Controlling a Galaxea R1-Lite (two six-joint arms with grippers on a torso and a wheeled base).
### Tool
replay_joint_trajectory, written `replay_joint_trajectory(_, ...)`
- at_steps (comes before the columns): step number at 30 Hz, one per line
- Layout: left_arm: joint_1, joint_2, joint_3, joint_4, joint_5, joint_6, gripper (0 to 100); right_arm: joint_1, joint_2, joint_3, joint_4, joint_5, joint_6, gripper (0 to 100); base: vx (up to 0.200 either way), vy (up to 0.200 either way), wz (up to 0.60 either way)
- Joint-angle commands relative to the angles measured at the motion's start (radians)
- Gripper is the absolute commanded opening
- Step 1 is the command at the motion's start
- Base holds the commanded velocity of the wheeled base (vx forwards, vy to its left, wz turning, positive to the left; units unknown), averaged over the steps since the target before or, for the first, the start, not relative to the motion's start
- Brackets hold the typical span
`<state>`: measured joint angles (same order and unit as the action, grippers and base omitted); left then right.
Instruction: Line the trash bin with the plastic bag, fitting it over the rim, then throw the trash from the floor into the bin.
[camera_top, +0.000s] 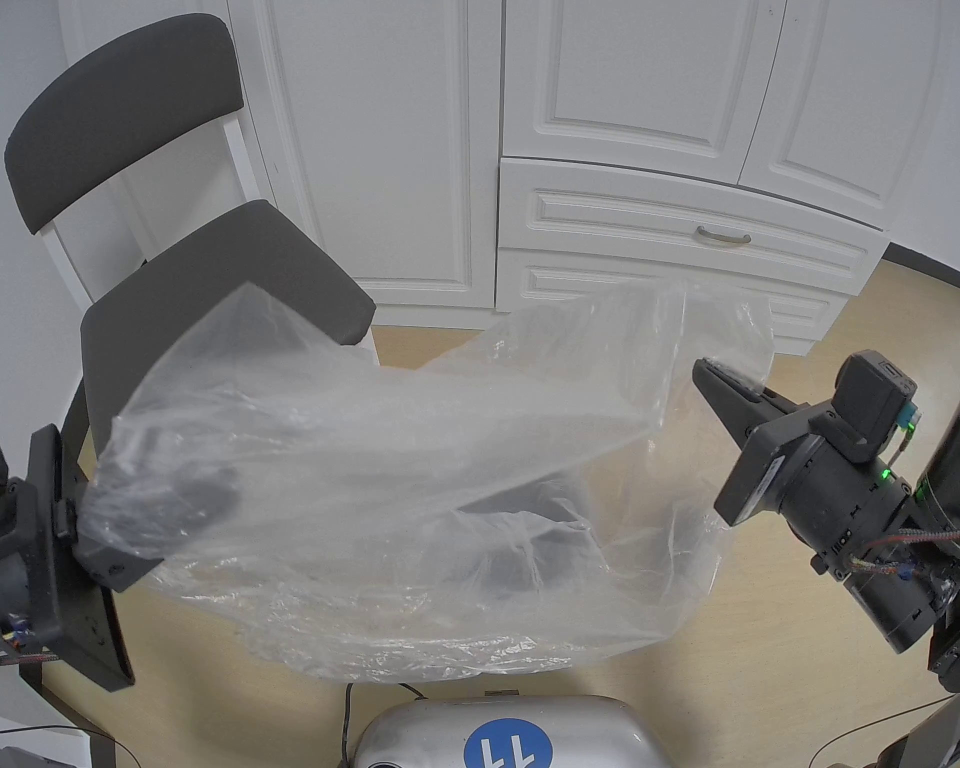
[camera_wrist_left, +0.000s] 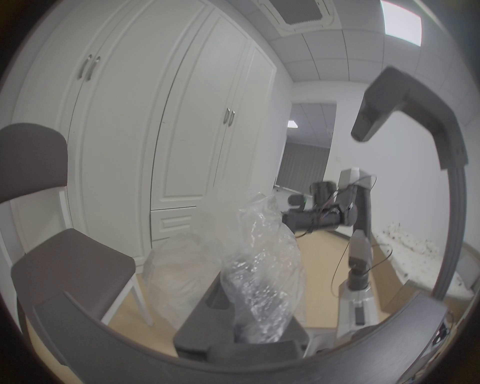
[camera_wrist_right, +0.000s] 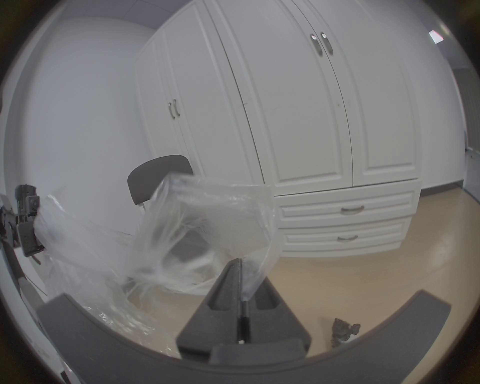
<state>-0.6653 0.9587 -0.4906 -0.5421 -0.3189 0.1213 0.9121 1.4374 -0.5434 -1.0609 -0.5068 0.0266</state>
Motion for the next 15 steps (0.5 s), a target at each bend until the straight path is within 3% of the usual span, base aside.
replay_joint_trajectory(1, 0.027, 0.075, 0.006, 0.022, 0.037, 0.064, 0, 0.031, -0.057, 0.028, -0.004, -0.042, -0.054, 0, 0.000, 0.000, 0.00)
replay_joint_trajectory(3, 0.039, 0.092, 0.007, 0.025, 0.078, 0.095, 0, 0.045, -0.060, 0.031, -0.004, -0.062, -0.076, 0, 0.000, 0.000, 0.00)
replay_joint_trajectory(4, 0.043, 0.107, 0.009, 0.031, 0.167, 0.150, 0, 0.076, -0.072, 0.042, -0.004, -0.102, -0.105, 0, 0.000, 0.000, 0.00)
replay_joint_trajectory(5, 0.043, 0.107, 0.009, 0.031, 0.167, 0.150, 0, 0.076, -0.072, 0.042, -0.004, -0.102, -0.105, 0, 0.000, 0.000, 0.00)
replay_joint_trajectory(6, 0.041, 0.110, 0.017, 0.030, 0.273, 0.210, 0, 0.100, -0.084, 0.059, -0.004, -0.133, -0.136, 0, 0.000, 0.000, 0.00)
replay_joint_trajectory(8, 0.038, 0.109, 0.023, 0.027, 0.345, 0.247, 0, 0.110, -0.091, 0.069, -0.004, -0.142, -0.157, 0, 0.000, 0.000, 0.00)
replay_joint_trajectory(15, 0.038, 0.098, 0.030, 0.022, 0.362, 0.259, 0, 0.100, -0.083, 0.106, -0.004, -0.150, -0.172, 0, 0.000, 0.000, 0.00)
